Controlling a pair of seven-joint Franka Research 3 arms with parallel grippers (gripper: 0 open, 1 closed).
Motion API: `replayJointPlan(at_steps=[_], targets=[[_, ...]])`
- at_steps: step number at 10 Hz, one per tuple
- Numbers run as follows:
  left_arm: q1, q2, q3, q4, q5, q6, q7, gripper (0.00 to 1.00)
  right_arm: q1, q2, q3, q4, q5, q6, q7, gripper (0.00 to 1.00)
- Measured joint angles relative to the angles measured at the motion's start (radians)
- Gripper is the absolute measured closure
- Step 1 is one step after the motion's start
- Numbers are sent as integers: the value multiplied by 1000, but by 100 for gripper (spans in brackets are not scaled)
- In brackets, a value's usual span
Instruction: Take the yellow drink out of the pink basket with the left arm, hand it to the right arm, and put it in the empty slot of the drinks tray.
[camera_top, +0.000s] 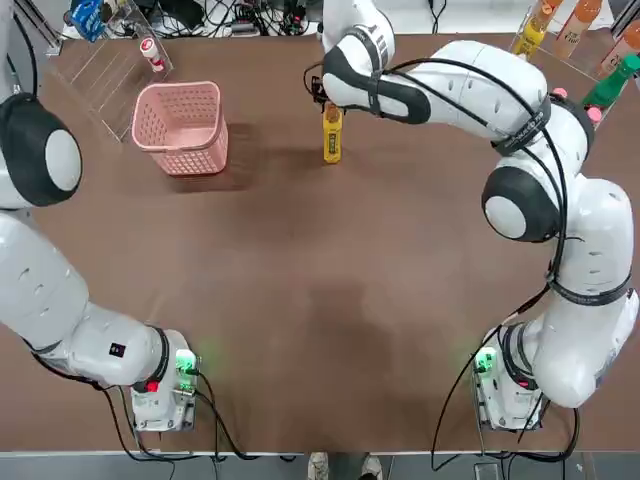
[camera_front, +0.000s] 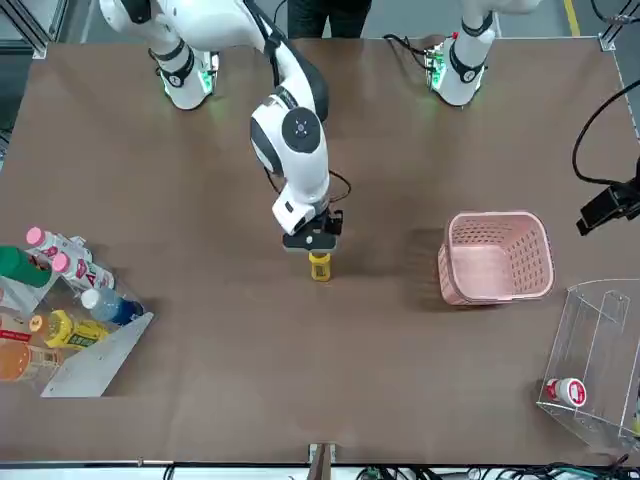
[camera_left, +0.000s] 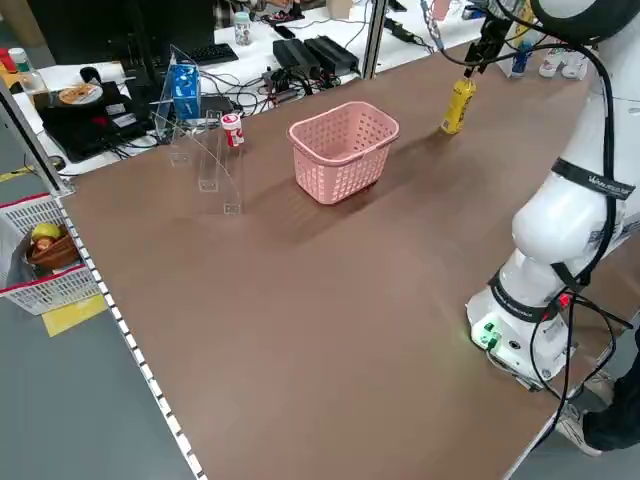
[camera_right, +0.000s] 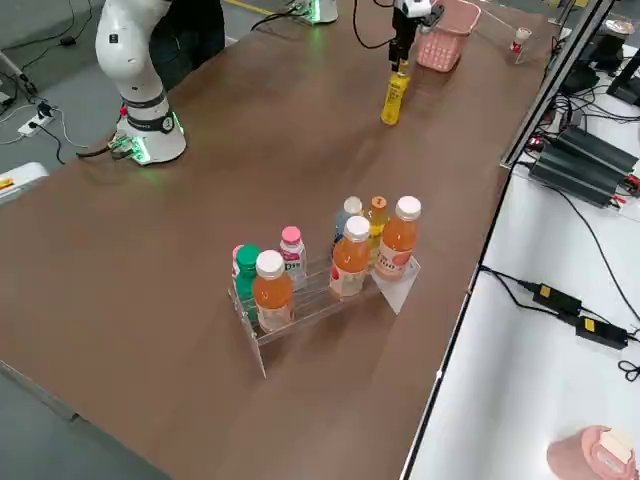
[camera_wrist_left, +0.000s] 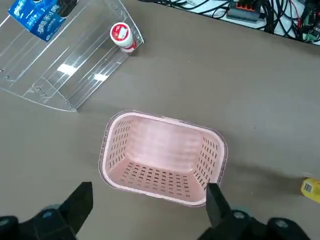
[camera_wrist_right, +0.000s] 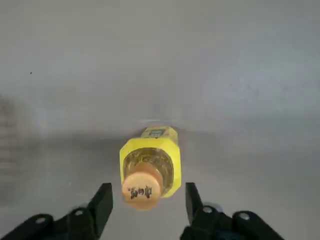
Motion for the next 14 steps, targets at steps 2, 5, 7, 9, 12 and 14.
replayJointPlan(at_steps=[2, 5, 7, 9, 12, 14], targets=[[1, 0, 0, 0, 0, 0, 0, 0, 0, 9, -1, 6, 0, 6, 0, 44], [1, 0, -1, 0, 0, 0, 0, 0, -1, 10, -3, 8, 0, 6, 11, 56], [1, 0, -2, 0, 0, -9, 0, 0, -1, 10, -3, 9, 0, 7, 22, 61], [1, 0, -2, 0, 0, -26, 0, 0, -1, 10, -5, 10, -3, 6, 27, 66], [1, 0, -2, 0, 0, -29, -1, 0, -1, 10, -6, 11, -4, 6, 30, 66], [1, 0, -3, 0, 0, -29, -1, 0, -3, 2, -14, 27, -4, 0, 30, 66]])
